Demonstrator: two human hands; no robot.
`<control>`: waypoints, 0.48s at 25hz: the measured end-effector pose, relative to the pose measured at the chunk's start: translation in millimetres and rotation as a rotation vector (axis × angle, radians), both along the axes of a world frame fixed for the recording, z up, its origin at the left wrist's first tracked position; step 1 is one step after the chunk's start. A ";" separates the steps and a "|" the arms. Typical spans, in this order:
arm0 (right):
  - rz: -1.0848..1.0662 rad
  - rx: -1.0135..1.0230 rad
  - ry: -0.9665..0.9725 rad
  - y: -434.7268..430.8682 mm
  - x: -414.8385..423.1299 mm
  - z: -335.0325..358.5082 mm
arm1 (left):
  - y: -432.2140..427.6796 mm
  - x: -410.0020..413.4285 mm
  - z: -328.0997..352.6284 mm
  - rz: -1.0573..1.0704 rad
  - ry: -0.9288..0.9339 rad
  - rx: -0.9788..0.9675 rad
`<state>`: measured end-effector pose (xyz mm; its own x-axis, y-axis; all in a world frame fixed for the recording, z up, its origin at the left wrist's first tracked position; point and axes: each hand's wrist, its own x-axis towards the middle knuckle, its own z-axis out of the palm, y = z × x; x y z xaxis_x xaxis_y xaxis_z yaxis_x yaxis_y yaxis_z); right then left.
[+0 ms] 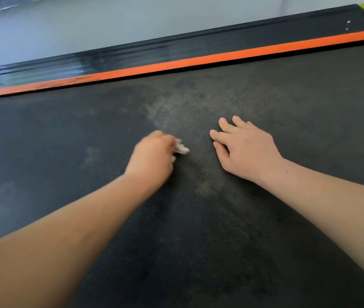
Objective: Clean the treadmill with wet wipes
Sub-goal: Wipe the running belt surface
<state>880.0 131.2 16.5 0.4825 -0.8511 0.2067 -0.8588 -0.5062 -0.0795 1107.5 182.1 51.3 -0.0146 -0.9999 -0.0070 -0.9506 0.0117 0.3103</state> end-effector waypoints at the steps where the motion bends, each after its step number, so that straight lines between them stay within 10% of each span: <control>1: 0.001 0.002 0.013 -0.6 -1.1 0.2 | -4.1 6.1 2.5 0.118 0.008 -0.012; 7: -0.002 0.058 0.034 -1.9 3.5 7.0 | 69.1 -57.9 4.5 -0.291 0.112 0.112; 12: 0.012 0.046 0.022 0.9 1.6 6.6 | 47.3 -54.4 -2.1 -0.082 0.031 0.024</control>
